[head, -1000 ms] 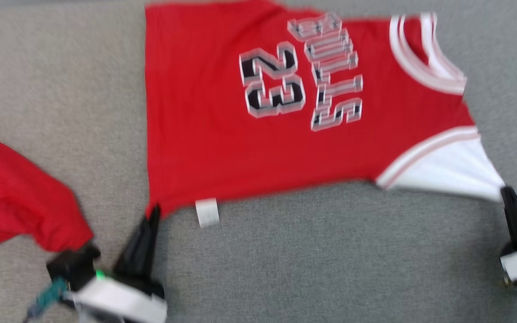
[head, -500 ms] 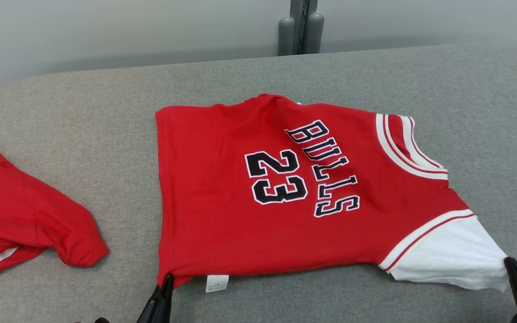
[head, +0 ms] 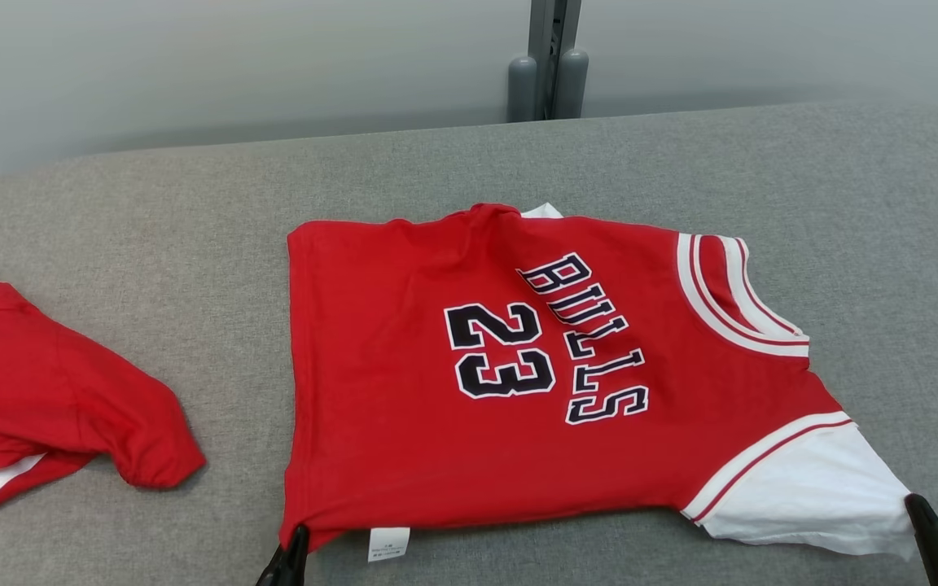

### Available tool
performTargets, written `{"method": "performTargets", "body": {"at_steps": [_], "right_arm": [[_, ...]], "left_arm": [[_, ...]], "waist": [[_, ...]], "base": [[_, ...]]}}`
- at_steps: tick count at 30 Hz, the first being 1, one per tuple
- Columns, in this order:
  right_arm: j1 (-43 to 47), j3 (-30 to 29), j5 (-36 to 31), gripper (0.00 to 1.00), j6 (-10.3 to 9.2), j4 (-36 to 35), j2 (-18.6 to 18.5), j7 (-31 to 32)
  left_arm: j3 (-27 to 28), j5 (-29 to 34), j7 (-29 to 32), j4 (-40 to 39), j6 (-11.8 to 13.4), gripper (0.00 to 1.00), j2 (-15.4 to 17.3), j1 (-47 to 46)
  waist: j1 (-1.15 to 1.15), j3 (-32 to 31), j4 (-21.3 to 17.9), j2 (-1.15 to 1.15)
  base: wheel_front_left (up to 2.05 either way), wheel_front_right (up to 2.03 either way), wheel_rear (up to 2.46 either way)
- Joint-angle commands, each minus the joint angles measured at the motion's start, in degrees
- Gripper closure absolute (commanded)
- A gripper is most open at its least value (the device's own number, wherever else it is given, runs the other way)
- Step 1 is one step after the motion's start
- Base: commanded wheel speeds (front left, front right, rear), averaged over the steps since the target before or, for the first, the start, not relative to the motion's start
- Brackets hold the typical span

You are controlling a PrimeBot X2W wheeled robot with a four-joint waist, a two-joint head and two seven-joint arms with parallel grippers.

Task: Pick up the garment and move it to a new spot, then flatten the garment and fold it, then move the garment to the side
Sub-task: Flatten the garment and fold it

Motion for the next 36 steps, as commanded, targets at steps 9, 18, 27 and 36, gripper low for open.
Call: {"method": "performTargets", "body": {"at_steps": [9, 18, 27, 36], "right_arm": [[1.22, -1.76, -0.52, 1.0, 0.03, -4.93, -0.08, 1.78], [-2.95, -4.14, -0.22, 1.0, 0.03, -19.84, -0.25, 4.71], [-20.33, -5.99, -1.45, 1.0, 0.04, -28.54, -1.24, 13.7], [-46.57, -8.39, -3.84, 1.0, 0.04, -28.94, -3.39, 23.42]], "left_arm": [[1.05, -0.26, 0.27, -3.49, 1.06, 1.0, 1.32, 1.6], [3.76, 0.82, 3.65, -17.14, 3.14, 1.0, 4.48, -3.11], [8.0, 2.12, 11.41, -24.25, 3.2, 1.0, 9.26, -20.73], [11.84, 0.62, 17.68, -21.28, 0.17, 1.0, 12.75, -50.09]], "waist": [[0.0, -1.53, -0.63, 0.0], [0.0, -2.52, -2.53, 0.0], [0.0, 4.06, -2.91, 0.0], [0.0, 15.44, -1.33, 0.0]], "base": [[0.0, 0.0, 0.0], [0.0, 0.0, 0.0], [0.0, 0.0, 0.0], [0.0, 0.0, 0.0]]}}
